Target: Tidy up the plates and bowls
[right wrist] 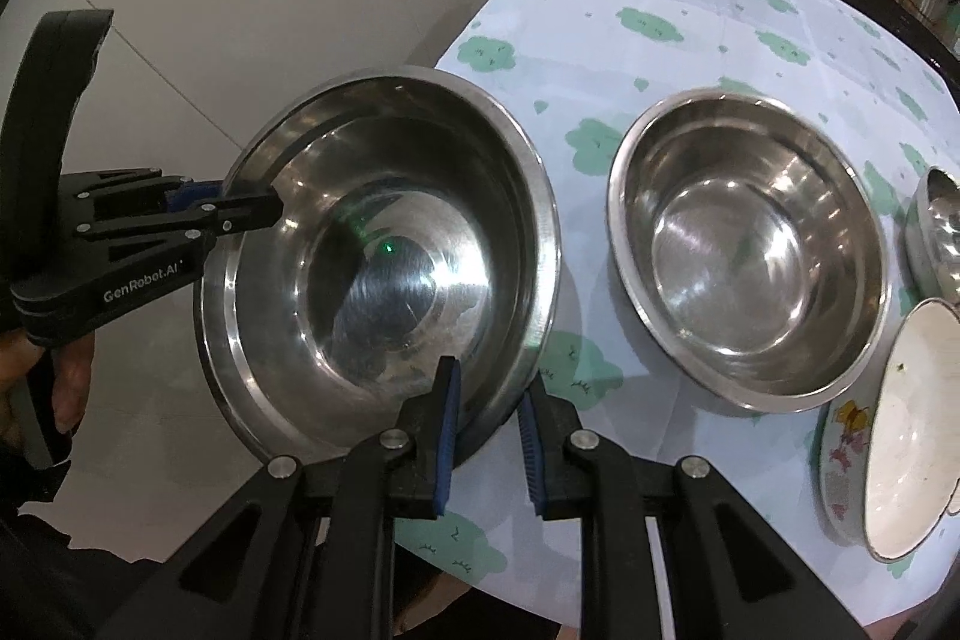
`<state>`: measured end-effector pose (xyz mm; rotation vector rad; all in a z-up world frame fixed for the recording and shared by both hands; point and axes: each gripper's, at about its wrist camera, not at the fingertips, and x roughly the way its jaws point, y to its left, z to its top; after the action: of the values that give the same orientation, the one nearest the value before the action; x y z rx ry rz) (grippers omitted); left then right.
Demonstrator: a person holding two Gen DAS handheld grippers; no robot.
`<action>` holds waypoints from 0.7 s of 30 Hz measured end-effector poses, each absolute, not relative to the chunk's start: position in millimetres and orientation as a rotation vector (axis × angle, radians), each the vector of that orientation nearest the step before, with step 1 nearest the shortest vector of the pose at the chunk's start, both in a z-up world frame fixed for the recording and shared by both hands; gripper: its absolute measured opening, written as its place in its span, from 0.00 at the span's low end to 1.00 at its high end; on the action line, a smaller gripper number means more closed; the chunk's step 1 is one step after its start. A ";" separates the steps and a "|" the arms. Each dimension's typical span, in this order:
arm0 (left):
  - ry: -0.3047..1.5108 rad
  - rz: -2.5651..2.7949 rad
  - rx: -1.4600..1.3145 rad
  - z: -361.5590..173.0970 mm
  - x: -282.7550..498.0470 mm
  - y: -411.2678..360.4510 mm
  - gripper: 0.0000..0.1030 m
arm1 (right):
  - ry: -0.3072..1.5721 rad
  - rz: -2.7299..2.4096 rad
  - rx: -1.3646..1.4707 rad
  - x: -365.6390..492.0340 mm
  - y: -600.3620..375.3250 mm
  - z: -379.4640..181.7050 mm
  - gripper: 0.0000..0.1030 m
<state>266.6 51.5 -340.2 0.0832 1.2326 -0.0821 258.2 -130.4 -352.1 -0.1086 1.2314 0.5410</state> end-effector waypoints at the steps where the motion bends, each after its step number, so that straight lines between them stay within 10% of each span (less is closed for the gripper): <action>1: 1.225 -0.085 0.084 -337.1 268.5 50.0 0.14 | 1.225 0.536 -0.106 260.0 -132.5 -349.7 0.20; 21: 1.136 -0.145 0.123 -299.1 312.8 -1.3 0.14 | 1.167 0.444 -0.081 281.0 -181.8 -317.3 0.20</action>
<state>312.8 -1.3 -299.1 0.1230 1.1361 -0.1449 281.0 -181.8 -317.3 -0.0807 1.1669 0.4436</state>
